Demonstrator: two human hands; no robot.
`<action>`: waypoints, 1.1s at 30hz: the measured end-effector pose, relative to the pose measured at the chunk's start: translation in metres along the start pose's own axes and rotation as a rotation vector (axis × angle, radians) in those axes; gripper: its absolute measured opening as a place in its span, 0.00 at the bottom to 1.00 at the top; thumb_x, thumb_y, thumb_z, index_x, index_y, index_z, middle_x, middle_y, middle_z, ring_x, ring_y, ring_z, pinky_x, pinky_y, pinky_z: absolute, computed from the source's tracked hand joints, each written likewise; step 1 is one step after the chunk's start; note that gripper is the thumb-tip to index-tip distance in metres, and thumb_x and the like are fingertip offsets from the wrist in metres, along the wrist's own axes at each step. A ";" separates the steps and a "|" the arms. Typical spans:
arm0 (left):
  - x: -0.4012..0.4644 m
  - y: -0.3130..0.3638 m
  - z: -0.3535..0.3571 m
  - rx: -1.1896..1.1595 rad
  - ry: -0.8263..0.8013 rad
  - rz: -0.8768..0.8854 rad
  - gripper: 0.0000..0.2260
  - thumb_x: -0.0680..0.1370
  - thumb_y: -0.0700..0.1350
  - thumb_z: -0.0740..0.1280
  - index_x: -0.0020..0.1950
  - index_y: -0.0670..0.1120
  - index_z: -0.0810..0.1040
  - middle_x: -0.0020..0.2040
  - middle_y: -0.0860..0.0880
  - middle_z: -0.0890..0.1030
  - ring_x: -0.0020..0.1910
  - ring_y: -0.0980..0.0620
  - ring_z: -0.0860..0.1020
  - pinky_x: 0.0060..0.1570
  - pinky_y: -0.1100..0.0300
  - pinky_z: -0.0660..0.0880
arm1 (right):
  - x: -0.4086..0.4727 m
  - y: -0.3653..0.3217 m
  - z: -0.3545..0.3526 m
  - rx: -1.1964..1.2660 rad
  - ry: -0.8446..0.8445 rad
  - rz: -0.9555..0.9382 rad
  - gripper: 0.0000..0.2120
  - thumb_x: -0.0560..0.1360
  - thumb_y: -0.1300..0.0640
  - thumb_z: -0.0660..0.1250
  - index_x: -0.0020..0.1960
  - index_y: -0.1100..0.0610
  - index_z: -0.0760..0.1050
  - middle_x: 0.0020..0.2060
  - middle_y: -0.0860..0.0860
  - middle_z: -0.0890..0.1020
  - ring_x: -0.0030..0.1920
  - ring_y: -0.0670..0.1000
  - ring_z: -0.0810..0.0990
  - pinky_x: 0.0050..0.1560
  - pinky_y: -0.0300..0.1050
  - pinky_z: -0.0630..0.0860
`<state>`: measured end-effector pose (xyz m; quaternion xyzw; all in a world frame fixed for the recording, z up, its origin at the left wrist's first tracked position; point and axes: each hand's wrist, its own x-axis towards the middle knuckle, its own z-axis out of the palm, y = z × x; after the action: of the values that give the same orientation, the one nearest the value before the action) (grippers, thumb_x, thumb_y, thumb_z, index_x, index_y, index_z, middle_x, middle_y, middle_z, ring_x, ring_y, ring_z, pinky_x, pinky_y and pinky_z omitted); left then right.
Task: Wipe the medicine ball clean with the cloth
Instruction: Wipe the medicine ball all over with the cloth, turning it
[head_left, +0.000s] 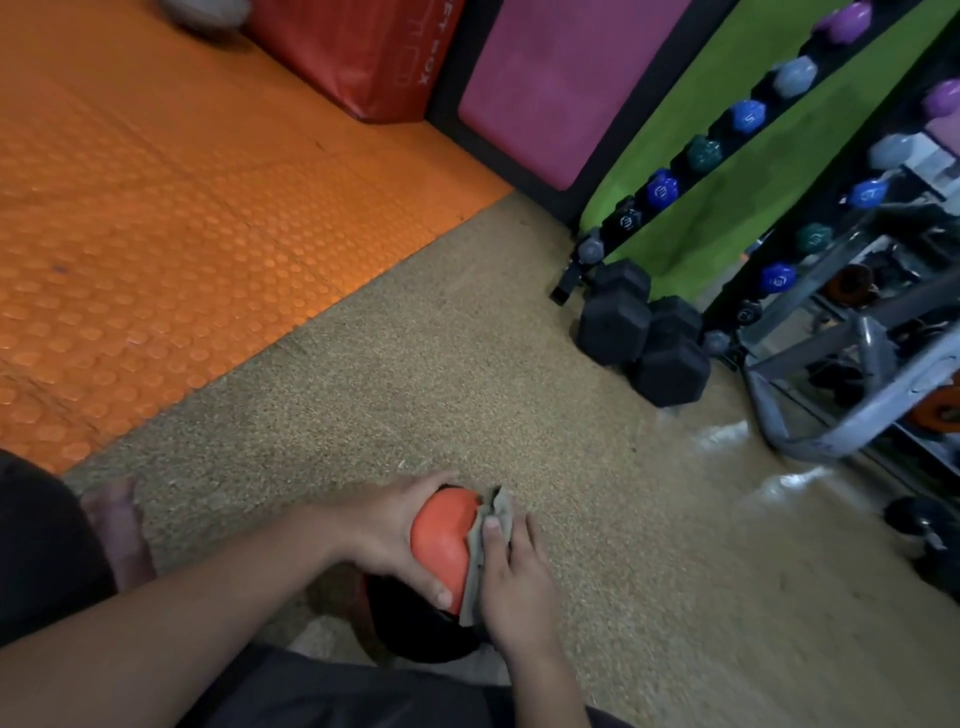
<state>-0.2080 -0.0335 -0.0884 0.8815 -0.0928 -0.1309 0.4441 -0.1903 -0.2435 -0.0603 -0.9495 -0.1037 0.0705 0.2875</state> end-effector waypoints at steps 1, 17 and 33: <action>0.000 -0.001 0.002 0.037 0.006 -0.003 0.66 0.51 0.79 0.78 0.81 0.65 0.49 0.81 0.59 0.62 0.78 0.57 0.64 0.77 0.55 0.65 | 0.008 -0.005 0.003 0.005 0.025 0.017 0.27 0.83 0.37 0.51 0.81 0.41 0.59 0.81 0.46 0.62 0.81 0.49 0.58 0.79 0.48 0.56; 0.004 0.001 0.012 0.177 -0.002 0.118 0.66 0.53 0.72 0.83 0.82 0.63 0.49 0.82 0.61 0.54 0.81 0.57 0.57 0.81 0.54 0.59 | 0.007 0.001 -0.014 0.106 -0.072 0.173 0.28 0.84 0.36 0.46 0.80 0.42 0.62 0.76 0.50 0.72 0.76 0.53 0.69 0.73 0.47 0.64; 0.004 -0.013 0.006 0.052 0.032 0.067 0.64 0.58 0.65 0.85 0.85 0.59 0.51 0.83 0.57 0.57 0.81 0.57 0.57 0.81 0.60 0.56 | -0.031 -0.005 0.018 -0.057 0.053 -0.108 0.30 0.81 0.31 0.42 0.81 0.36 0.51 0.82 0.36 0.49 0.82 0.43 0.47 0.80 0.44 0.45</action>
<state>-0.2058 -0.0318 -0.1029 0.8912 -0.1184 -0.0992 0.4265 -0.2245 -0.2373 -0.0707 -0.9518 -0.1492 0.0265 0.2666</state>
